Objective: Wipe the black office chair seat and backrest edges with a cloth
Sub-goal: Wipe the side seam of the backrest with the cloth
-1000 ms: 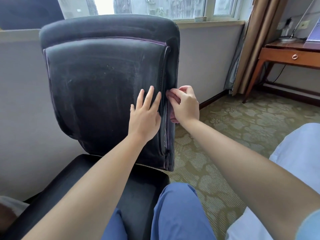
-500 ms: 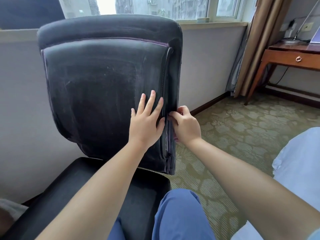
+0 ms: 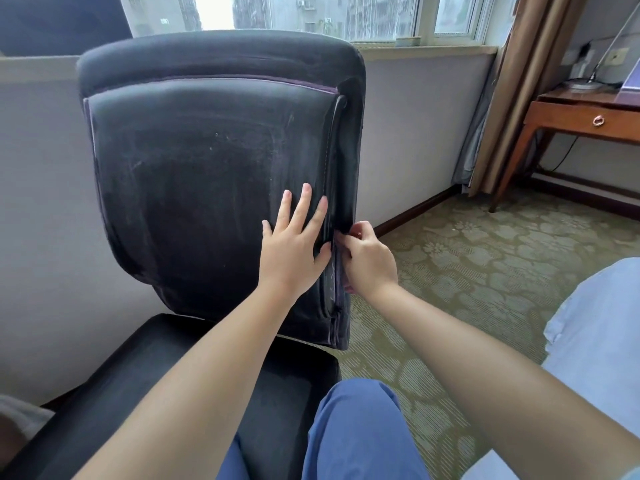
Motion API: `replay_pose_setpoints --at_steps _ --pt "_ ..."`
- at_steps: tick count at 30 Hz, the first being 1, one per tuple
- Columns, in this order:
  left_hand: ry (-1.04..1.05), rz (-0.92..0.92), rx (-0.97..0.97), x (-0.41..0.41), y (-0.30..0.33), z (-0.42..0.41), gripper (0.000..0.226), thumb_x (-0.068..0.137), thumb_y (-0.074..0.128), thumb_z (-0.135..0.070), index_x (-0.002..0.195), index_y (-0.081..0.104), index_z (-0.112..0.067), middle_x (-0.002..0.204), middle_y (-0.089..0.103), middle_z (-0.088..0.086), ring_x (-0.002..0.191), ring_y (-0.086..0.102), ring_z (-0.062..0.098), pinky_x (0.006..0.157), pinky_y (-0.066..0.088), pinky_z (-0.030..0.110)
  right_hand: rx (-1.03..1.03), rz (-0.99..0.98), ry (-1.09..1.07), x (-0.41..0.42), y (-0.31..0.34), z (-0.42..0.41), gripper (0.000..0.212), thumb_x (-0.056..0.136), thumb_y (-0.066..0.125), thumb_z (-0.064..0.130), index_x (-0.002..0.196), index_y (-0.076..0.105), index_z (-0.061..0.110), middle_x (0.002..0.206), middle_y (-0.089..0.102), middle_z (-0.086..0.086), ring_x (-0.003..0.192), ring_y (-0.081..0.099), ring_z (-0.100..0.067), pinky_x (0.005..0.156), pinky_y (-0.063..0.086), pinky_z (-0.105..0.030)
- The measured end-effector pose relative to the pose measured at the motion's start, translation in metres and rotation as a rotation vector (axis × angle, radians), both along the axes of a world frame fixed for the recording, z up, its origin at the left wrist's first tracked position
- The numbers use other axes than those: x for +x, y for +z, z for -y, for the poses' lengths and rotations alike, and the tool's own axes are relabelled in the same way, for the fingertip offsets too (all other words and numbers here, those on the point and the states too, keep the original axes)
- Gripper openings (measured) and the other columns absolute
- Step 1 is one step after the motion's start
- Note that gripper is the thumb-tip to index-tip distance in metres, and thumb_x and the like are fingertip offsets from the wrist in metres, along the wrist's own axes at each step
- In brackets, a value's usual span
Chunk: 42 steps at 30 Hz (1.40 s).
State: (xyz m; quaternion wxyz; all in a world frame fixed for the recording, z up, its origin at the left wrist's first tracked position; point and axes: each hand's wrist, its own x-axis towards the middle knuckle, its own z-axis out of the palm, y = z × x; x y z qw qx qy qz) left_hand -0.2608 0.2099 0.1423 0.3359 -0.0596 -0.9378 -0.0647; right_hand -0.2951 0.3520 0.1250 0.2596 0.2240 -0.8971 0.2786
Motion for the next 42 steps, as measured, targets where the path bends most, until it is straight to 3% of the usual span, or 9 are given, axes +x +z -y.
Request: replay_pose_setpoints --at_steps 6,11,14,20,26,32,36,39,42 --pt "-0.017 -0.034 0.007 0.005 -0.004 -0.004 0.066 0.086 0.062 -0.032 0.145 0.037 -0.018 0.156 0.027 0.009 0.142 0.024 0.037 0.092 0.039 0.068 -0.285 -0.155 0.004 -0.005 0.040 -0.001 0.014 0.090 0.061 0.017 0.099 0.071 0.012 0.103 0.061 -0.004 0.076 0.061 -0.018 0.064 0.044 -0.022" --pt "0.004 -0.002 0.036 0.006 -0.007 -0.005 0.069 0.087 0.063 -0.030 0.147 0.032 -0.017 0.156 0.026 0.006 0.143 0.022 0.034 0.094 0.040 0.066 -0.185 0.065 0.073 0.005 0.010 0.001 0.026 0.097 0.051 0.023 0.117 0.065 0.016 0.111 0.053 0.001 0.077 0.061 -0.022 0.061 0.045 -0.019" --pt "0.013 0.032 0.067 0.010 -0.010 -0.003 0.072 0.090 0.061 -0.031 0.150 0.025 -0.014 0.158 0.022 0.003 0.146 0.016 0.030 0.099 0.037 0.065 -0.057 0.234 0.071 0.011 -0.007 -0.003 0.027 0.097 0.048 0.027 0.117 0.065 0.020 0.111 0.051 0.002 0.089 0.059 -0.023 0.072 0.051 -0.033" --pt "0.001 0.046 0.053 0.014 -0.012 -0.006 0.073 0.089 0.061 -0.032 0.149 0.025 -0.010 0.158 0.022 0.003 0.145 0.017 0.030 0.099 0.038 0.063 -0.331 0.025 0.040 0.006 0.009 -0.001 0.022 0.095 0.056 0.020 0.111 0.068 0.012 0.107 0.056 -0.002 0.083 0.056 -0.014 0.072 0.044 -0.020" --pt "0.011 0.081 0.051 0.014 -0.011 -0.005 0.073 0.090 0.060 -0.030 0.150 0.023 -0.011 0.159 0.018 0.003 0.146 0.014 0.030 0.099 0.038 0.065 -0.172 0.326 0.073 0.017 -0.025 -0.006 0.026 0.098 0.048 0.025 0.115 0.066 0.017 0.109 0.052 0.002 0.089 0.055 -0.017 0.077 0.047 -0.028" --pt "-0.011 0.096 0.020 0.017 -0.010 -0.001 0.076 0.088 0.060 -0.035 0.150 0.023 -0.010 0.159 0.017 0.004 0.146 0.013 0.030 0.099 0.040 0.063 -0.497 0.070 0.067 0.011 -0.001 0.007 0.025 0.094 0.057 0.015 0.116 0.066 0.009 0.106 0.054 -0.001 0.088 0.051 -0.007 0.080 0.044 -0.016" --pt "0.005 0.174 -0.010 0.018 -0.006 0.000 0.084 0.089 0.061 -0.038 0.152 0.012 -0.013 0.161 0.004 0.001 0.148 0.000 0.027 0.107 0.032 0.061 -0.295 0.315 0.051 0.018 -0.030 0.007 0.025 0.097 0.051 0.021 0.116 0.065 0.016 0.104 0.051 0.004 0.086 0.057 -0.015 0.072 0.044 -0.021" --pt "0.012 0.216 -0.023 0.020 -0.004 0.001 0.087 0.090 0.060 -0.039 0.153 0.005 -0.015 0.161 -0.005 -0.002 0.147 -0.008 0.024 0.111 0.026 0.059 -0.322 0.432 0.016 0.022 -0.038 -0.001 0.024 0.098 0.049 0.023 0.114 0.064 0.015 0.094 0.052 0.008 0.067 0.057 -0.005 0.053 0.041 -0.009" --pt "-0.010 0.225 -0.019 0.023 -0.003 0.001 0.087 0.089 0.061 -0.037 0.153 0.005 -0.016 0.160 -0.006 -0.002 0.147 -0.009 0.024 0.111 0.025 0.059 -0.468 0.183 -0.020 0.020 -0.017 0.003 0.024 0.095 0.054 0.018 0.115 0.066 0.010 0.103 0.051 0.005 0.080 0.054 -0.007 0.069 0.043 -0.011"
